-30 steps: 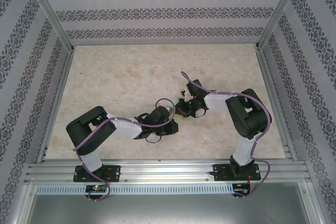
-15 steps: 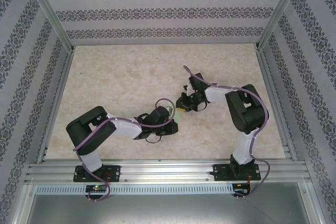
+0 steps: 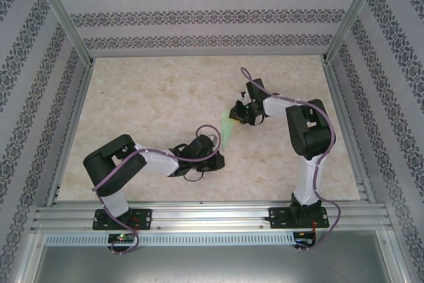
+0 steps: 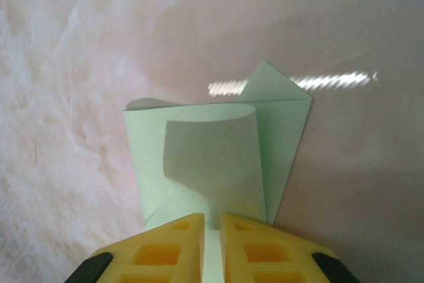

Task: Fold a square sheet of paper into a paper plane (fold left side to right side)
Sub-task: Fold the wing for the fifth time at the center of the table.

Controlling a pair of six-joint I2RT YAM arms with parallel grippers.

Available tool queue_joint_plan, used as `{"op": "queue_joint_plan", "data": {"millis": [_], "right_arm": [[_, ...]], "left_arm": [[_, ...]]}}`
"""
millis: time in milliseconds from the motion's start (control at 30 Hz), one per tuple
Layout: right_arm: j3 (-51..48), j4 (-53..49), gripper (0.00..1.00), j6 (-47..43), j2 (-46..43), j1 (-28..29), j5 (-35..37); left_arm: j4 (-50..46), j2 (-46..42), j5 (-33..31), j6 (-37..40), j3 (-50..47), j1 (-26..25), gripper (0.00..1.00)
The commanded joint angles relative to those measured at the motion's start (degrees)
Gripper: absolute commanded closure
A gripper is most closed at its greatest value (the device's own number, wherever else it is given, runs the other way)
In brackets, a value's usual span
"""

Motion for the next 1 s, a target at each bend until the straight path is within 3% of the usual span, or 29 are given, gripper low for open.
{"op": "queue_joint_plan", "data": {"millis": [0, 433, 967], "right_arm": [[1.2, 0.1, 0.84, -1.2, 0.8, 0.8, 2.9], [-9.9, 2.4, 0.84, 2.0, -5.9, 6.1, 2.6], [-13.5, 3.3, 0.84, 4.8, -7.0, 8.7, 2.5]], "left_arm": [[-8.8, 1.2, 4.4, -1.6, -3.9, -3.3, 0.9], [-16.3, -18.9, 3.7, 2.5, -0.7, 2.0, 0.84], [-13.7, -2.0, 7.1, 8.4, 13.4, 4.8, 0.84]]}}
